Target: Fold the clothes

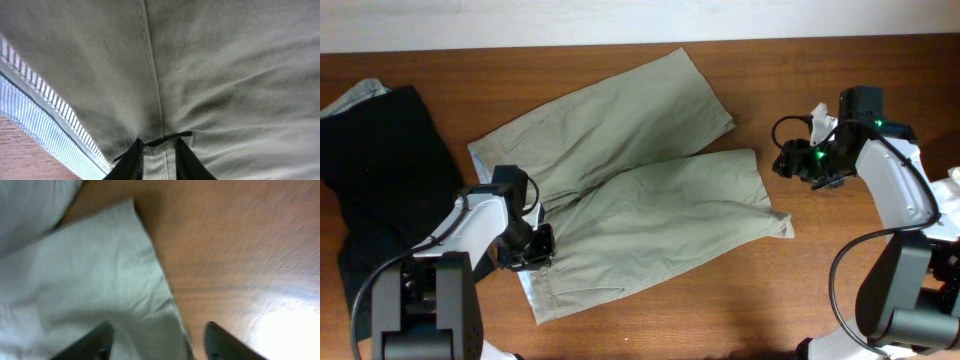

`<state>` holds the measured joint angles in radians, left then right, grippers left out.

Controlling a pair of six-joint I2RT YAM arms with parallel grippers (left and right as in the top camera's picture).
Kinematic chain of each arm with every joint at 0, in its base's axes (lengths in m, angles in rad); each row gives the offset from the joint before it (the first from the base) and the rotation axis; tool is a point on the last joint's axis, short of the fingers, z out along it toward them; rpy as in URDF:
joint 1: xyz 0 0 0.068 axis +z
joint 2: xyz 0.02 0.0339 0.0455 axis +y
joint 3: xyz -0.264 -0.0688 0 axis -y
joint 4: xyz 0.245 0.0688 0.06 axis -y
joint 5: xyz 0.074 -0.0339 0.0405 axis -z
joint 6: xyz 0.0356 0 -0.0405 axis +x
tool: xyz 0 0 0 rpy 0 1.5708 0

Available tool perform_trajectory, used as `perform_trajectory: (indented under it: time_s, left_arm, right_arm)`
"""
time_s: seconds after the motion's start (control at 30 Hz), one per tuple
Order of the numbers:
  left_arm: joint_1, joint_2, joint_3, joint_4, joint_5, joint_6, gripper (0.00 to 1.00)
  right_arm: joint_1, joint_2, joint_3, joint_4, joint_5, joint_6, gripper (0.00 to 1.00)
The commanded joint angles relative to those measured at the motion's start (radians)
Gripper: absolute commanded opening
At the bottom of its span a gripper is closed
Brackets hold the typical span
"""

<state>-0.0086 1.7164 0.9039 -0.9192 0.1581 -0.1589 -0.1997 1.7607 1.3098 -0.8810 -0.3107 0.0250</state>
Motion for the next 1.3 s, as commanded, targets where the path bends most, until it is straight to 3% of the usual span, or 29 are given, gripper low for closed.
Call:
perform_trajectory:
  time_s: [0.0,0.07,0.27,0.47,0.5,0.57,0.63,0.73,0.77,0.8,0.9,1.0,1.1,1.23,1.27]
  left_arm:
    - [0.003,0.004,-0.026,-0.01,0.007,-0.009,0.22]
    - [-0.003,0.004,-0.027,-0.04,0.022,-0.009,0.29]
    - [-0.024,0.006,-0.074,-0.04,0.212,-0.026,0.25]
    - [0.05,0.006,-0.11,0.056,0.19,-0.114,0.27]
    - [0.069,0.006,-0.11,0.055,0.176,-0.113,0.28]
    - [0.105,0.006,-0.11,0.056,0.143,-0.113,0.28]
    - [0.134,0.006,-0.11,0.055,0.126,-0.113,0.27]
    - [0.141,0.006,-0.11,0.056,0.125,-0.109,0.28]
    - [0.141,0.006,-0.11,0.057,0.125,-0.109,0.28]
    - [0.141,0.006,-0.11,0.057,0.122,-0.109,0.28]
    - [0.141,0.006,-0.109,0.071,0.121,-0.077,0.34]
    - [0.141,0.006,-0.095,0.074,0.121,-0.071,0.36]
    - [0.141,0.006,-0.045,0.074,0.107,-0.071,0.37]
    - [0.141,0.006,-0.016,0.078,0.106,-0.071,0.4]
    - [0.141,0.006,-0.016,0.081,0.106,-0.071,0.41]
  right_arm:
    - [-0.004,-0.014,0.011,0.002,-0.007,-0.01,0.63]
    - [-0.003,-0.009,0.01,0.055,-0.068,-0.006,0.63]
    - [0.05,0.162,0.007,0.303,-0.125,0.039,0.61]
    - [0.077,0.338,0.007,0.464,-0.135,0.039,0.6]
    - [0.077,0.348,0.007,0.471,-0.143,0.039,0.54]
    - [0.077,0.355,0.008,0.55,-0.227,0.035,0.05]
    - [0.062,0.331,0.043,0.665,-0.409,0.04,0.04]
    - [0.042,0.316,0.173,0.676,-0.523,0.088,0.04]
    - [0.039,0.316,0.192,0.672,-0.521,0.088,0.34]
    - [0.02,0.316,0.197,0.624,-0.511,0.088,0.5]
    - [-0.074,0.303,0.197,0.389,-0.51,0.056,0.49]
    - [-0.164,0.286,0.197,0.034,-0.509,-0.135,0.48]
    - [-0.181,0.286,0.182,-0.285,-0.358,-0.178,0.44]
    - [-0.148,0.287,0.146,-0.422,-0.352,-0.158,0.46]
    - [-0.127,0.288,0.108,-0.391,-0.27,-0.058,0.48]
